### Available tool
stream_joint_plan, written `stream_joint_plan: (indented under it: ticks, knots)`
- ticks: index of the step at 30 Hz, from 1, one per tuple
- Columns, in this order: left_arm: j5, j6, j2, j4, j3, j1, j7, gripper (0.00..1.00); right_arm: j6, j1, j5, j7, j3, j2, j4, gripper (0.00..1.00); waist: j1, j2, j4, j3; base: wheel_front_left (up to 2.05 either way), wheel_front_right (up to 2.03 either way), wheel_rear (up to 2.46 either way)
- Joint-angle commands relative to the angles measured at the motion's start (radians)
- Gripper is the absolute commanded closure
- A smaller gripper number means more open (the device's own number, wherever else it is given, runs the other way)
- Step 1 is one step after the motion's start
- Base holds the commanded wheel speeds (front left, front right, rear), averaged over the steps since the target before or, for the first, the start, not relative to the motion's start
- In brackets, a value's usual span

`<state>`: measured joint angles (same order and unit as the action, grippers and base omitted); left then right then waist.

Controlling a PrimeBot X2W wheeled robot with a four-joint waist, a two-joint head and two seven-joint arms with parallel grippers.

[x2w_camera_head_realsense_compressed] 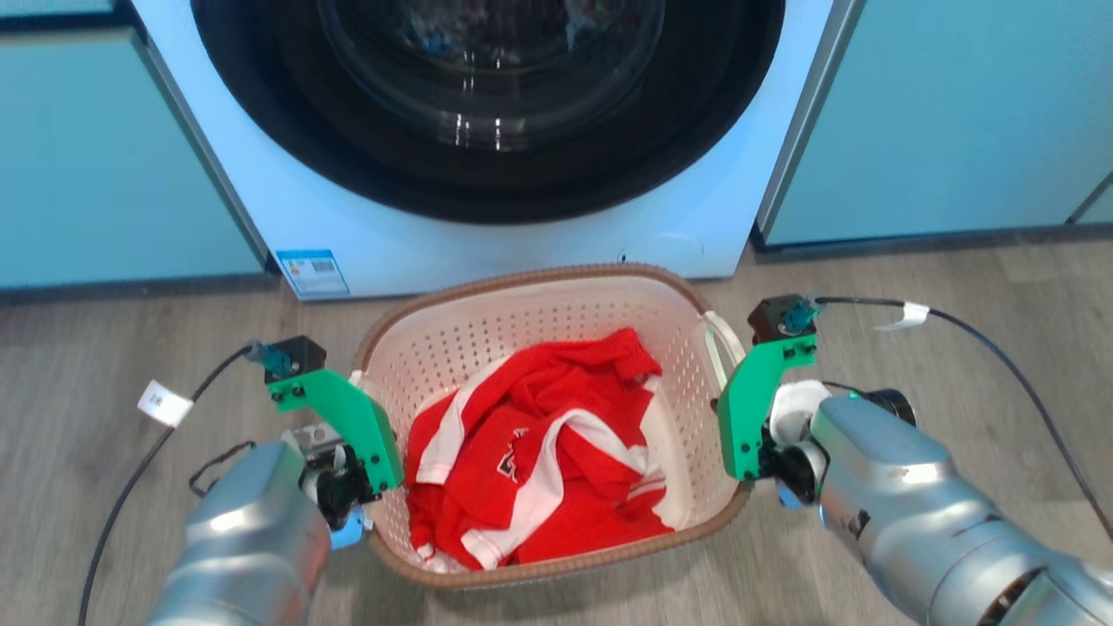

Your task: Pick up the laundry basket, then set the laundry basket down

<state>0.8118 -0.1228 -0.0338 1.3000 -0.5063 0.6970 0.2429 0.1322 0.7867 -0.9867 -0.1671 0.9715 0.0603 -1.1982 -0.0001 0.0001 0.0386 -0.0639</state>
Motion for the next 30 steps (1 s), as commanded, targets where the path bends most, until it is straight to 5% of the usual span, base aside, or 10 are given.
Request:
stream_joint_plan:
  ticks: [1,30]
  knots:
    - [0.009,-0.008,-0.057,-0.021,0.020,0.033,0.008,1.00,-0.002,-0.012,-0.001,0.001,0.004,0.019,-0.028,1.00,0.0001,-0.0001,0.003,0.036,0.00,0.00,0.00]
    - [0.073,-0.008,-0.062,-0.017,-0.018,-0.010,0.046,1.00,-0.002,-0.029,-0.024,-0.044,0.002,-0.009,-0.091,1.00,0.0001,-0.0001,0.019,0.089,0.00,0.00,0.00]
